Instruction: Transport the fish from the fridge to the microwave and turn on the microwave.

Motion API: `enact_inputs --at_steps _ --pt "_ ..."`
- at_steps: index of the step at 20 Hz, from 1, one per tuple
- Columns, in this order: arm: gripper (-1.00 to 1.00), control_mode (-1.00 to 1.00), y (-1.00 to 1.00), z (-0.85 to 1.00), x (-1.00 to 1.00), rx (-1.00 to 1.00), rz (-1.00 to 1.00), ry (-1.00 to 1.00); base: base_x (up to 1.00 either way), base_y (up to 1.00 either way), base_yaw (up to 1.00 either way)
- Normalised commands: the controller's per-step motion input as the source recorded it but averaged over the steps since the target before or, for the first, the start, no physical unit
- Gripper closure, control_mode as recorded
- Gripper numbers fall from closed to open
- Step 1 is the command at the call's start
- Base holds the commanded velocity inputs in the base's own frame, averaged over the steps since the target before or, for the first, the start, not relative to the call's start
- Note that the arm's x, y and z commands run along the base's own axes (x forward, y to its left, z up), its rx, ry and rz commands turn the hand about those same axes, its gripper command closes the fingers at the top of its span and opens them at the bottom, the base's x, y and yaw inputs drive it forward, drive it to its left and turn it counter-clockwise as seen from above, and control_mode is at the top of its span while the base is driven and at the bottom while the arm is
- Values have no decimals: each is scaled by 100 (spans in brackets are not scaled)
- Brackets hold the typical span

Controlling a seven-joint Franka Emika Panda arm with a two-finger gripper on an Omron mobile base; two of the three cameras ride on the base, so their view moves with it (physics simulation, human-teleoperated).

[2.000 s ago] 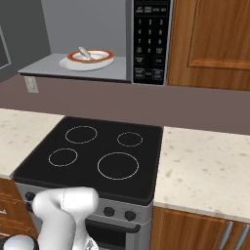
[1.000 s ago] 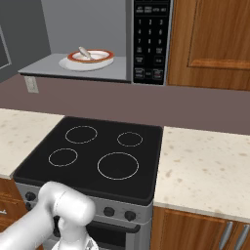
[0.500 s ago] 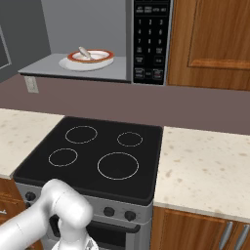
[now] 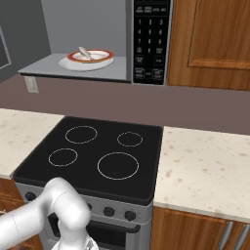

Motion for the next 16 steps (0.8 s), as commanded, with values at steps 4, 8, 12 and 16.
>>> enact_inputs --at_steps 4,8,12,16 --pt "-100 -100 -39 59 -19 27 4 0 0 0 0" --pt "-100 -100 -69 56 -31 31 4 0 0 0 0" --pt "-100 -100 -86 53 -33 33 2 -1 0 0 0" --pt "-100 -100 -91 51 -31 31 0 -1 0 0 0"
